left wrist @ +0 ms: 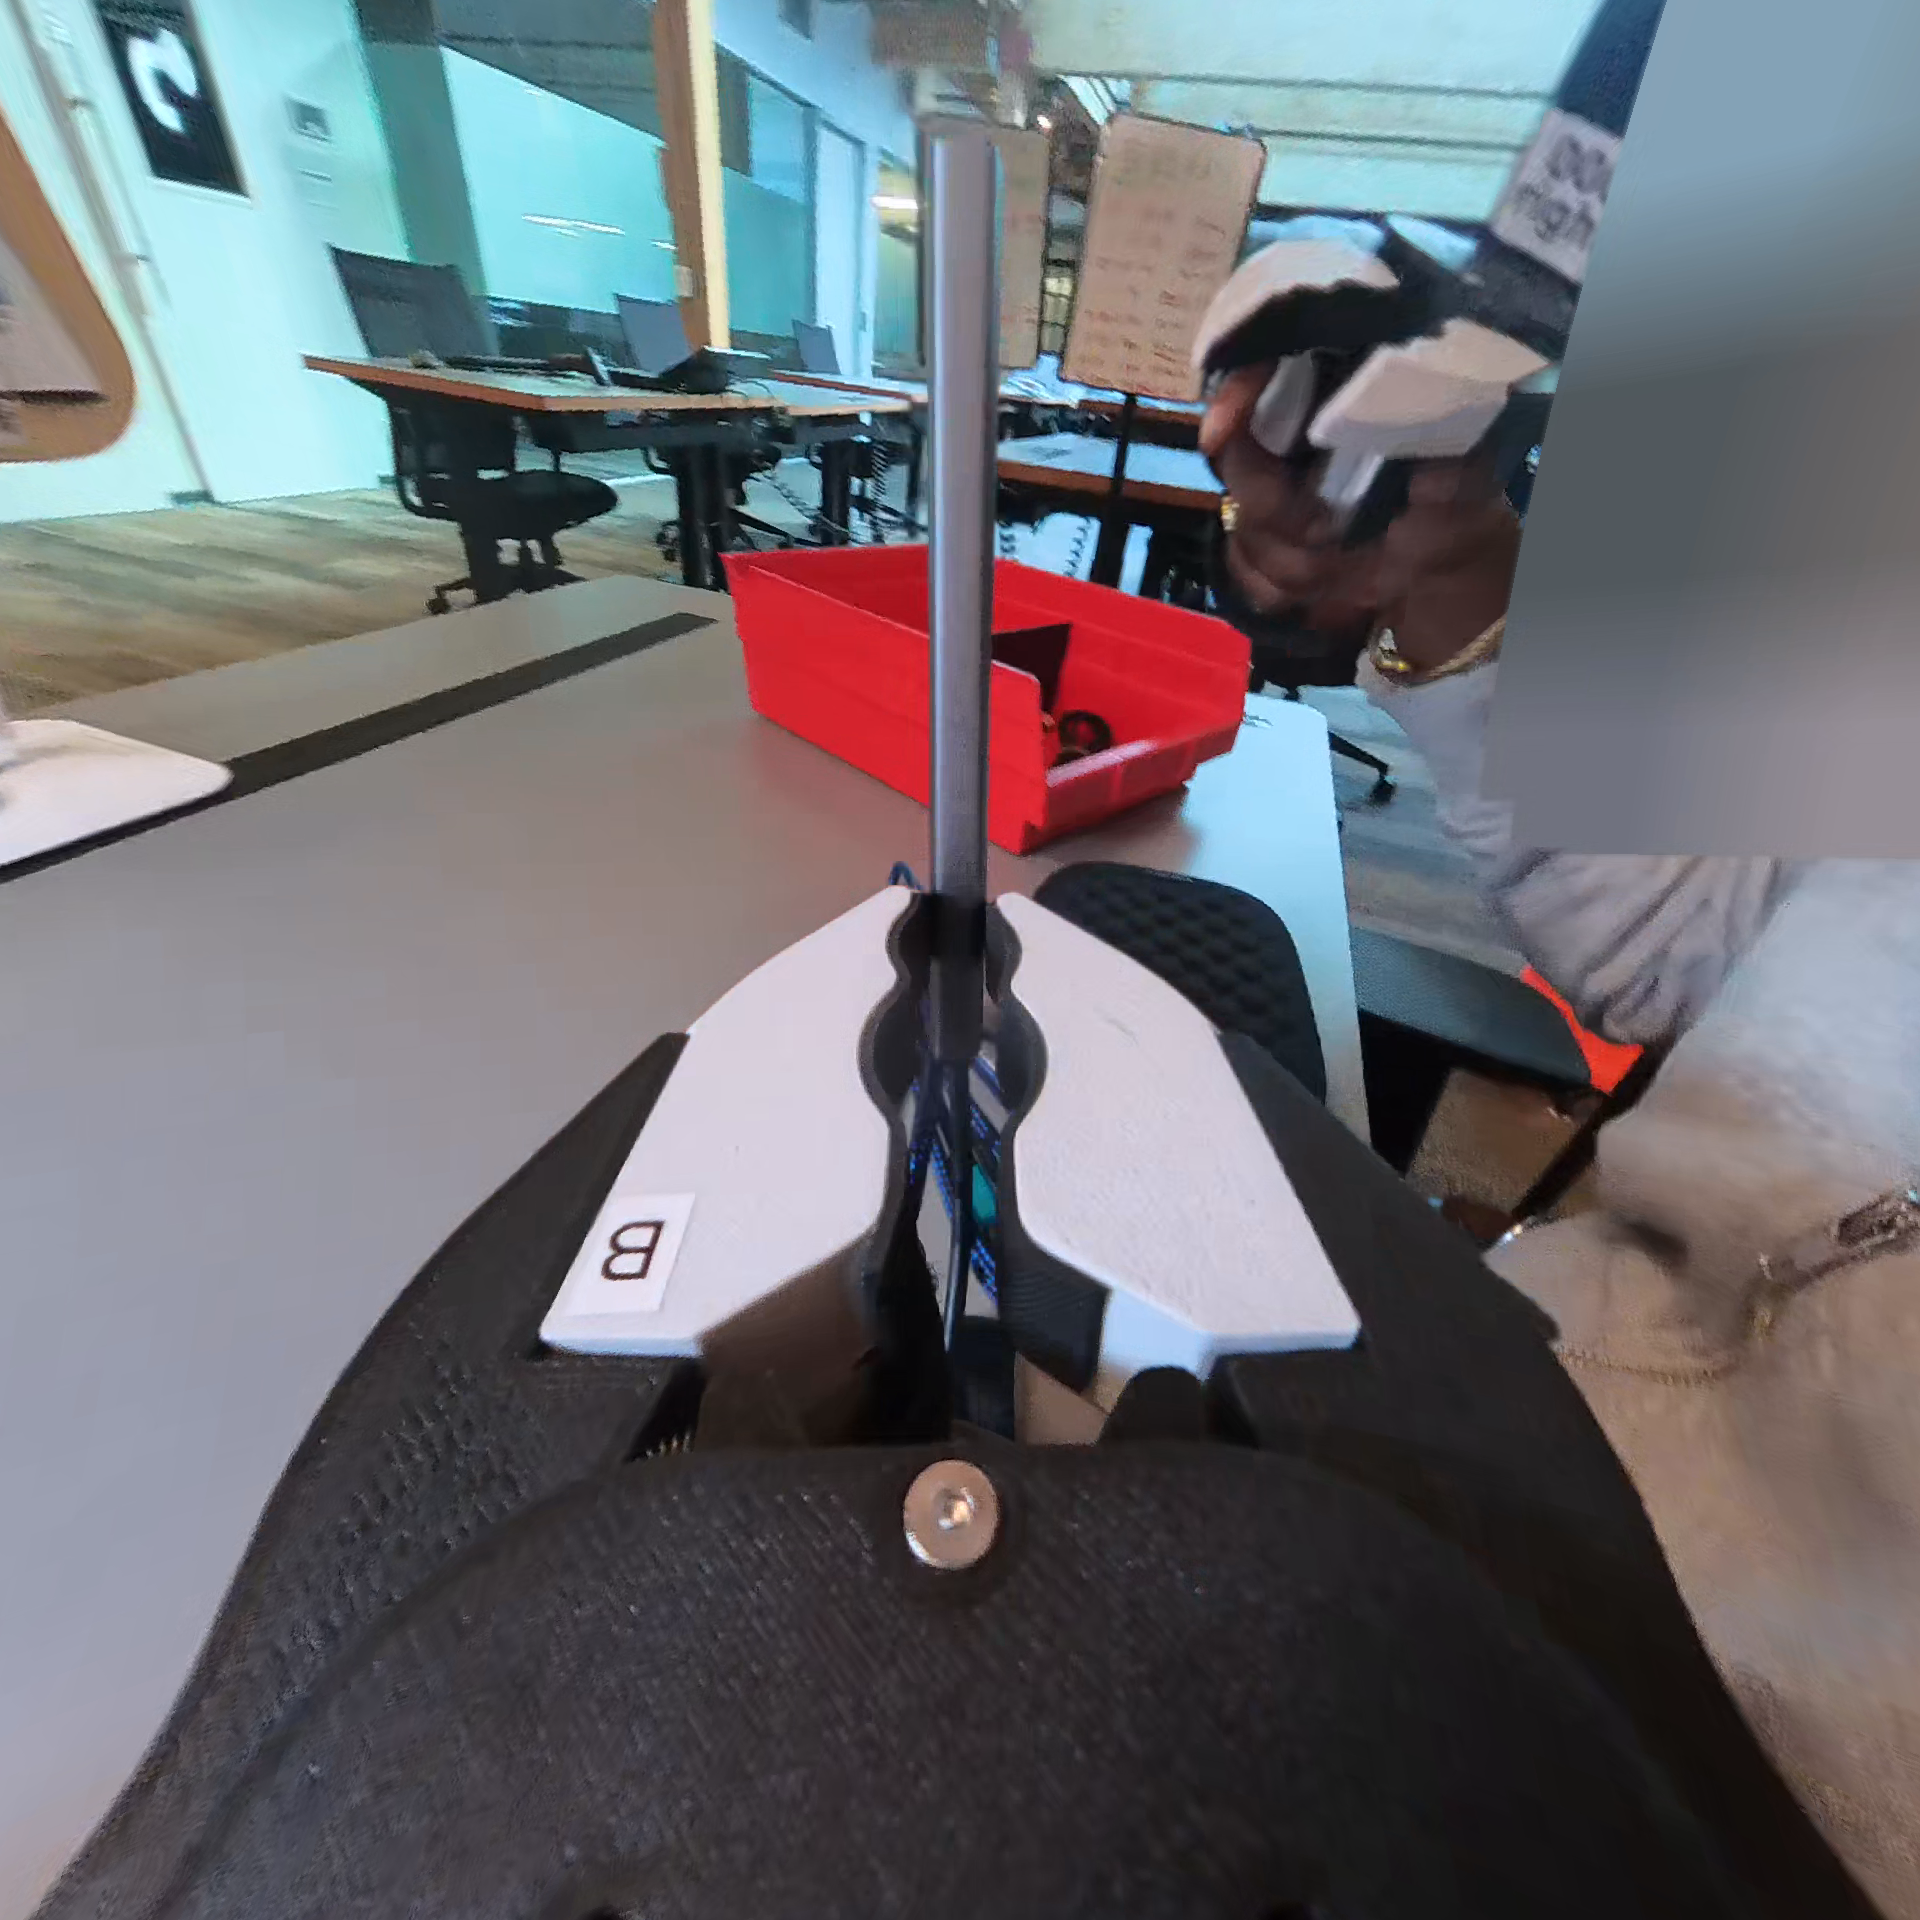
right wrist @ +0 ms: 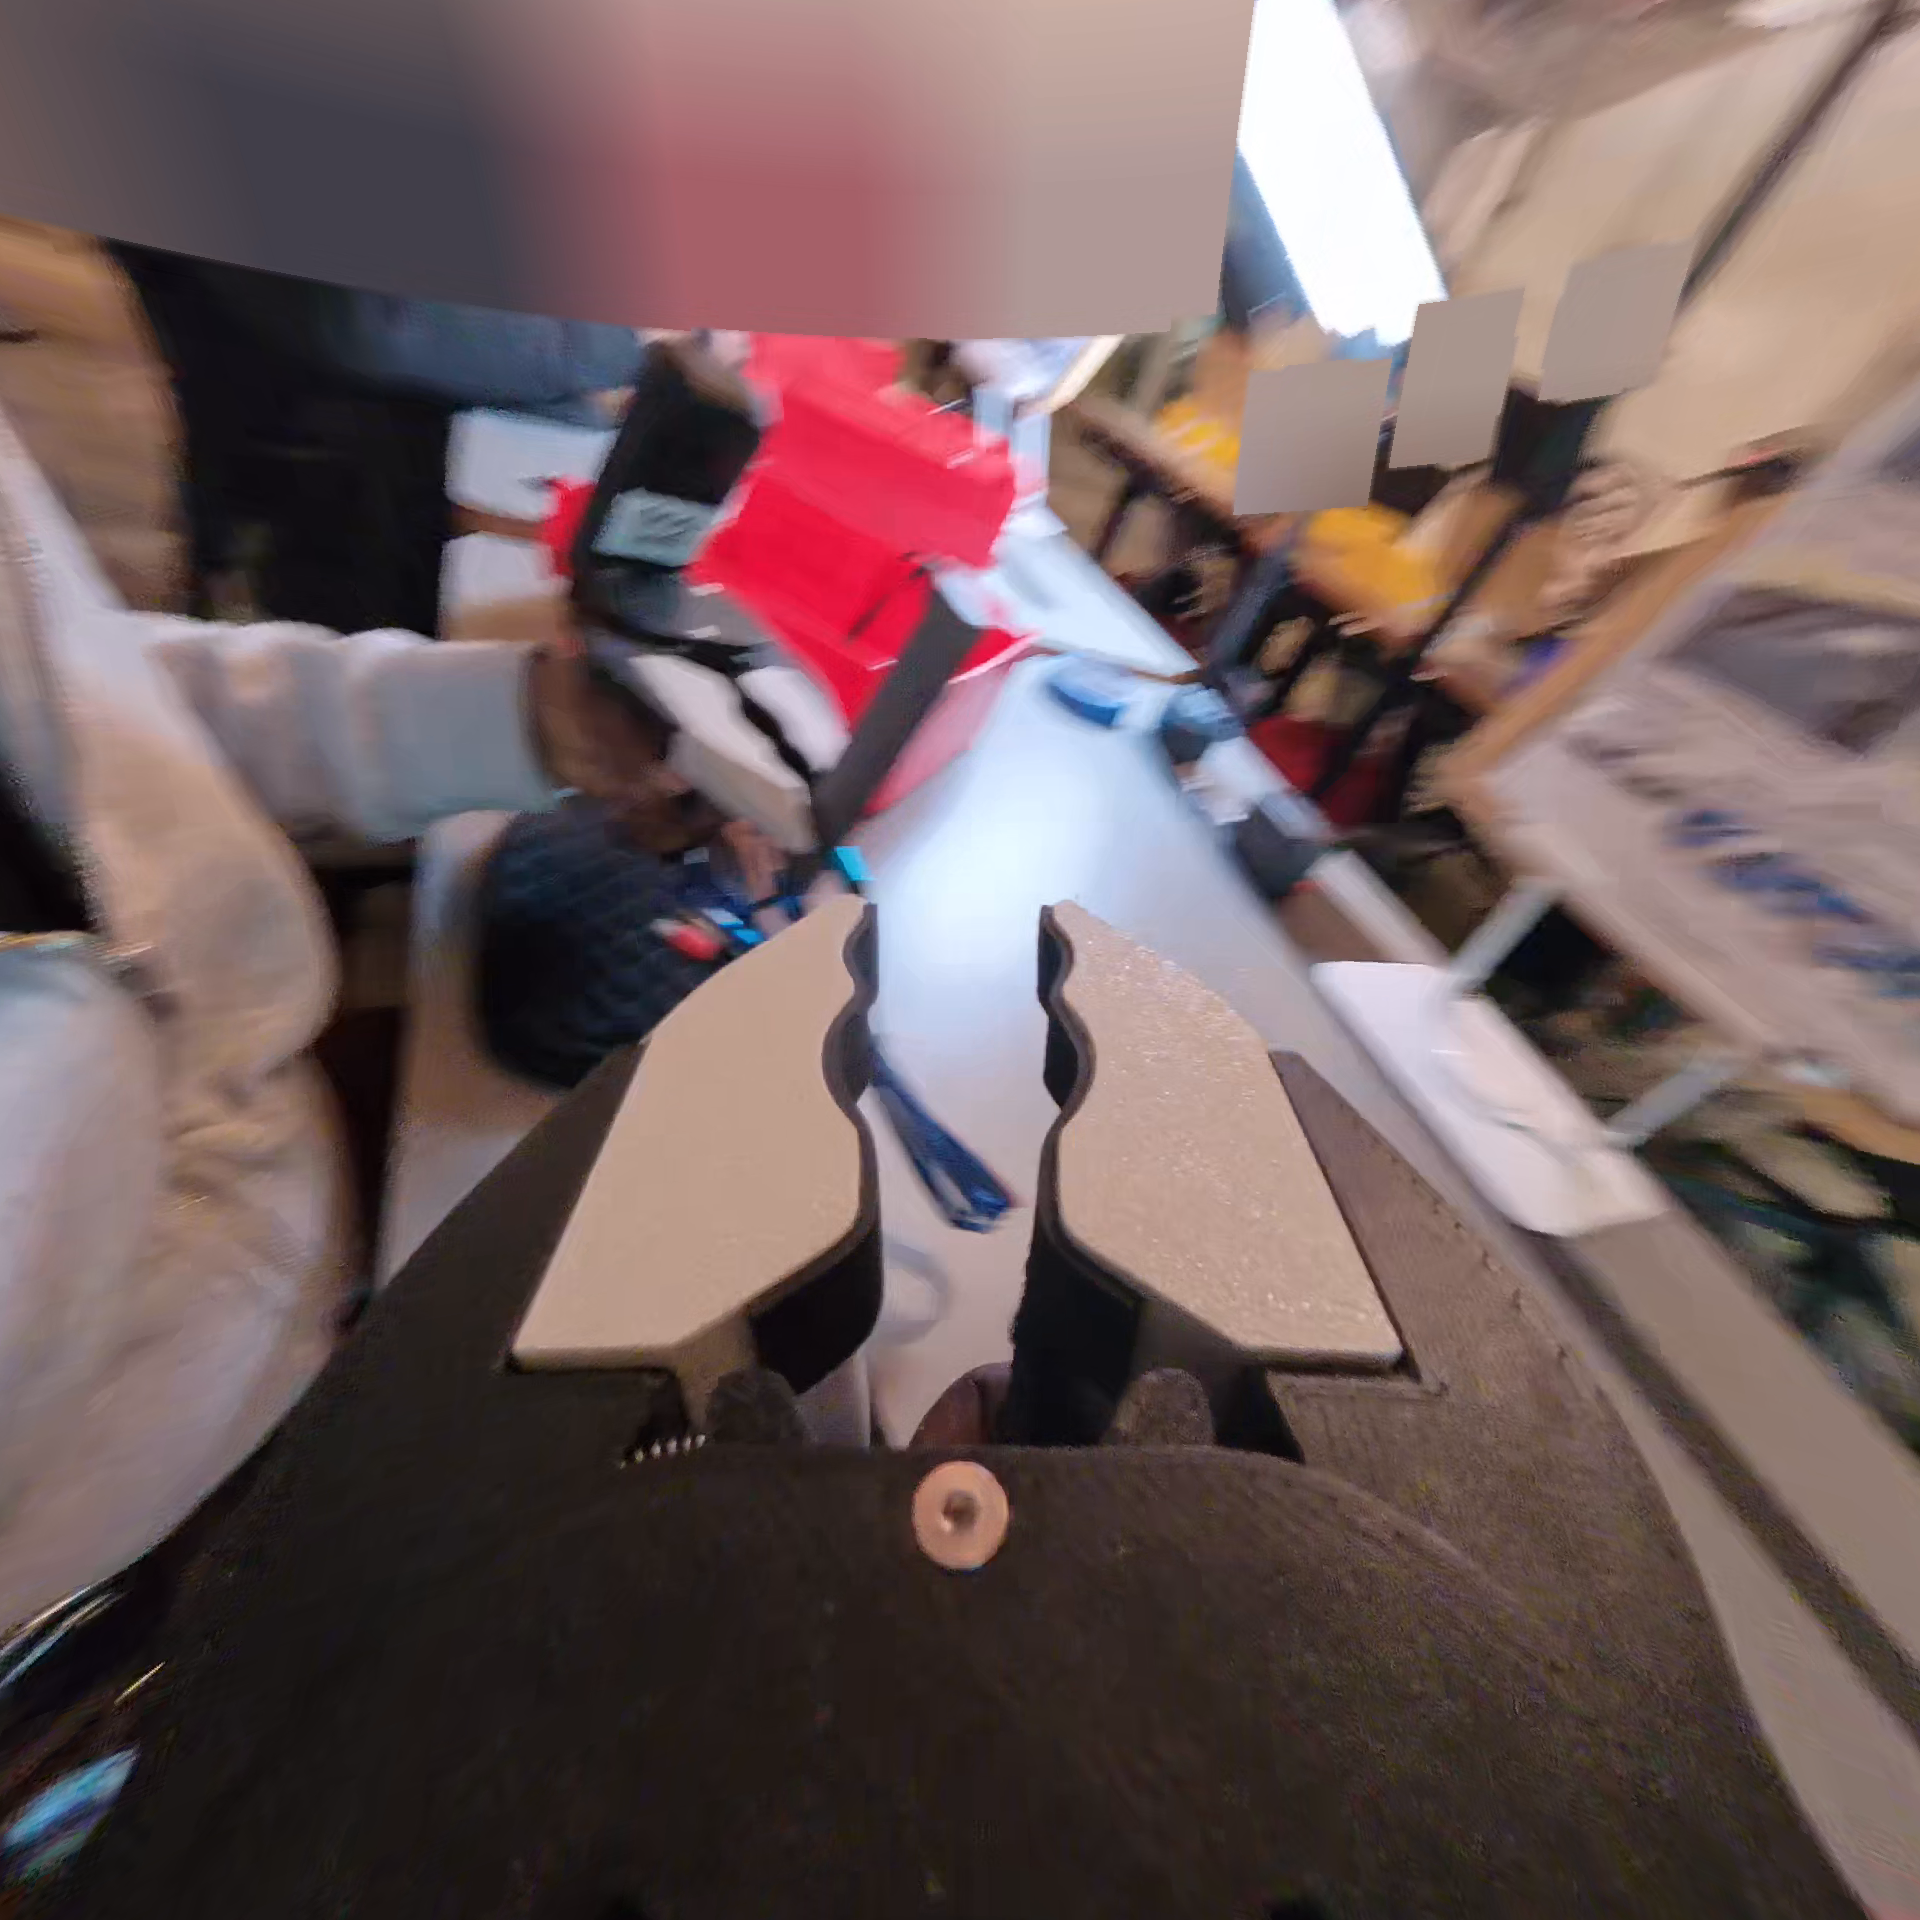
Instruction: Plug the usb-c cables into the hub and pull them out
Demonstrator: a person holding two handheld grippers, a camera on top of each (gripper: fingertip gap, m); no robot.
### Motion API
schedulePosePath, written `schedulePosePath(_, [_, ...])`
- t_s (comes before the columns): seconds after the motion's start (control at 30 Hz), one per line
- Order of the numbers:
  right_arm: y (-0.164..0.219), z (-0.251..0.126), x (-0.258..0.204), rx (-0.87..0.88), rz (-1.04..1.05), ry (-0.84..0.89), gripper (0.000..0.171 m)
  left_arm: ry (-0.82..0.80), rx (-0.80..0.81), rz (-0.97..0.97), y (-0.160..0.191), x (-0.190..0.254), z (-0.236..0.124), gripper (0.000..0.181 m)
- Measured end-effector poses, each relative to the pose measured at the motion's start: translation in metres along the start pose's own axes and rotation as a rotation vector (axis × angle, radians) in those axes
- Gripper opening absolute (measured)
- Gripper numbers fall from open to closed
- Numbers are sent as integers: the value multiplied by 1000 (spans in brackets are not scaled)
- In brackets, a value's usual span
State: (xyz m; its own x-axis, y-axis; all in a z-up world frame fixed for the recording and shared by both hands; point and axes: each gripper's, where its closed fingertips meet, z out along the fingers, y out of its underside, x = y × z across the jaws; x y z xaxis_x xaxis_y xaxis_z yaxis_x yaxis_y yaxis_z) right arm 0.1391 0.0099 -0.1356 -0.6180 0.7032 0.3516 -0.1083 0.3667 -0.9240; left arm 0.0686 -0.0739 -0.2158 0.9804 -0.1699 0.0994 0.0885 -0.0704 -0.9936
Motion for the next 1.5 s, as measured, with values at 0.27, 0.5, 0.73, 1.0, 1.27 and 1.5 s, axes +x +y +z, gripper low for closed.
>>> schedulePosePath(0.27, [72, 92, -62, -219, 189, -463, 29, 96, -49, 61, 23, 19, 7, 11])
schedulePosePath(0.5, [86, 109, -76, -227, 164, -485, 6, 136, -100, 78, 38, 22, 4, 11])
schedulePosePath(0.73, [86, 109, -81, -219, 96, -458, 5, 160, -136, 218, 43, 27, 7, 11])
schedulePosePath(1.0, [162, 73, -48, -582, -290, -192, 7, -8, -41, 344, 22, 12, -33, 11])
schedulePosePath(1.27, [26, 43, -15, 8, 55, -51, 6, 4, 30, 408, -8, 37, -25, 11])
schedulePosePath(1.5, [-41, -52, 59, 39, -126, 294, 5, -1, 357, 154, -25, 25, -26, 11])
